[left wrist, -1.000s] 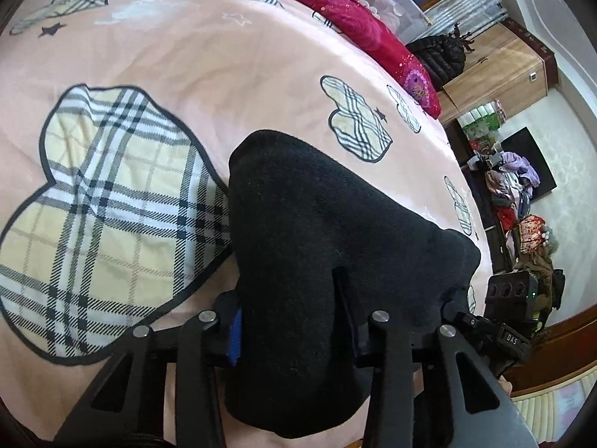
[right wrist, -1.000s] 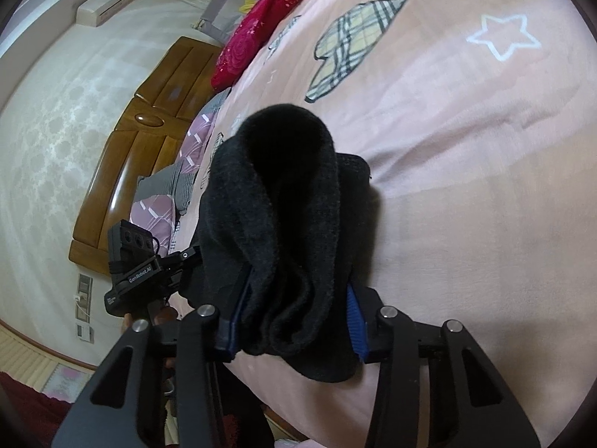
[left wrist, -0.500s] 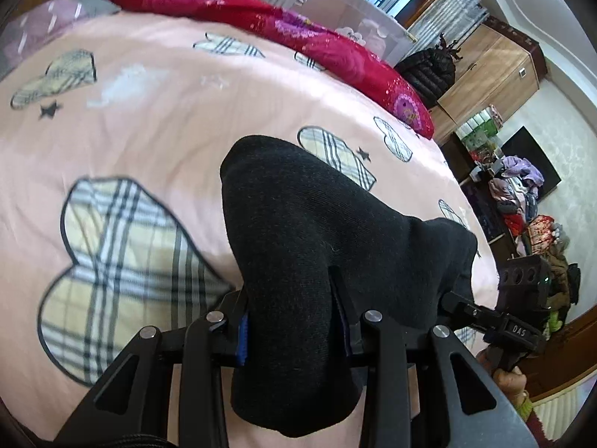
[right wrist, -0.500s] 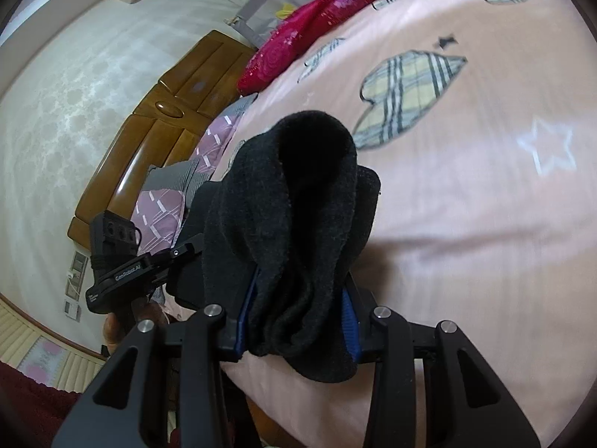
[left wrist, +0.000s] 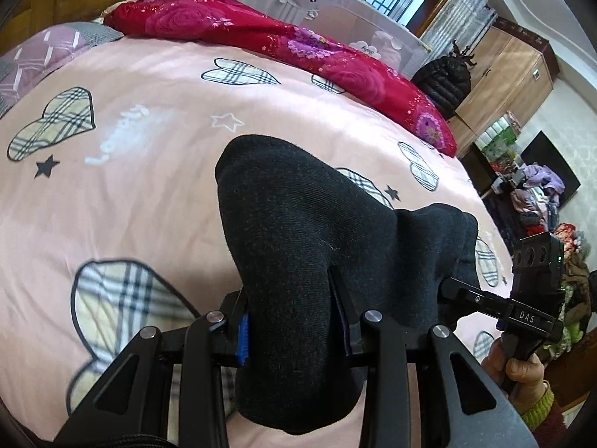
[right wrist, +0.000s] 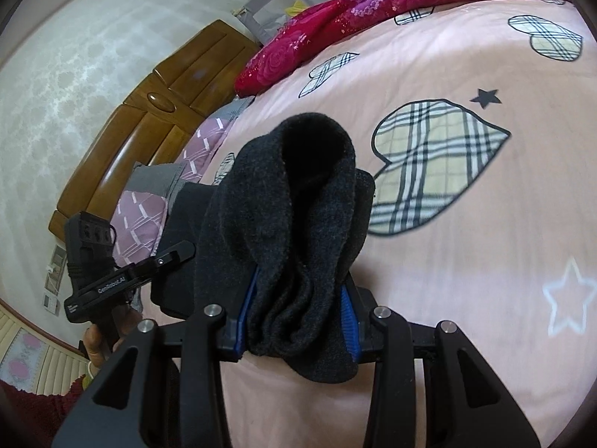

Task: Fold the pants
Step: 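Lift the bundle end and fold it over with both grippers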

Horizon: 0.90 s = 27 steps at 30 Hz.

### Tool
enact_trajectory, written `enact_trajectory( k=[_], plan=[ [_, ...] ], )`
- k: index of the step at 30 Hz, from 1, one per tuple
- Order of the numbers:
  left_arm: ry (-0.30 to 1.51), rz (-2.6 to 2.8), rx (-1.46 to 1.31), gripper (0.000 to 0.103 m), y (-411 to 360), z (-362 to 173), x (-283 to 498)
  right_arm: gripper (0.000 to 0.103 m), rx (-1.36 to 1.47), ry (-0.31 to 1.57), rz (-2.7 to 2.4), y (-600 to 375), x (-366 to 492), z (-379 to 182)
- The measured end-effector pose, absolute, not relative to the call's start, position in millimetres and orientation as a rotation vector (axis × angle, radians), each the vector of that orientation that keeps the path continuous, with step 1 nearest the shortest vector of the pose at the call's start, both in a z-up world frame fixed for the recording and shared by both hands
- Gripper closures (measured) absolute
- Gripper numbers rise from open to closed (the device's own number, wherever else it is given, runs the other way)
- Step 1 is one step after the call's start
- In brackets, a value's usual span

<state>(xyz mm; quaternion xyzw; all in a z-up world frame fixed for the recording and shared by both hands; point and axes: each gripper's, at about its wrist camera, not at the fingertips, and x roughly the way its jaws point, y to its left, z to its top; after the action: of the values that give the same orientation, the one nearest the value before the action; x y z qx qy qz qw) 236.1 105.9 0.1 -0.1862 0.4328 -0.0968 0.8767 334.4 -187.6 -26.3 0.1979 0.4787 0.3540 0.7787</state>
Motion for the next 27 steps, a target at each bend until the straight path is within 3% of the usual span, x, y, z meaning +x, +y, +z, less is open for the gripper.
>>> enact_trajectory(
  k=[21, 27],
  plan=[
    [0.97, -0.147, -0.416, 0.068, 139, -59, 286, 0.061, 0.379, 1.138, 0.761, -151, 389, -69],
    [0.992, -0.15, -0.429, 0.059, 145, -76, 289, 0.053, 0.364, 1.157, 0.719, -157, 392, -80]
  ],
)
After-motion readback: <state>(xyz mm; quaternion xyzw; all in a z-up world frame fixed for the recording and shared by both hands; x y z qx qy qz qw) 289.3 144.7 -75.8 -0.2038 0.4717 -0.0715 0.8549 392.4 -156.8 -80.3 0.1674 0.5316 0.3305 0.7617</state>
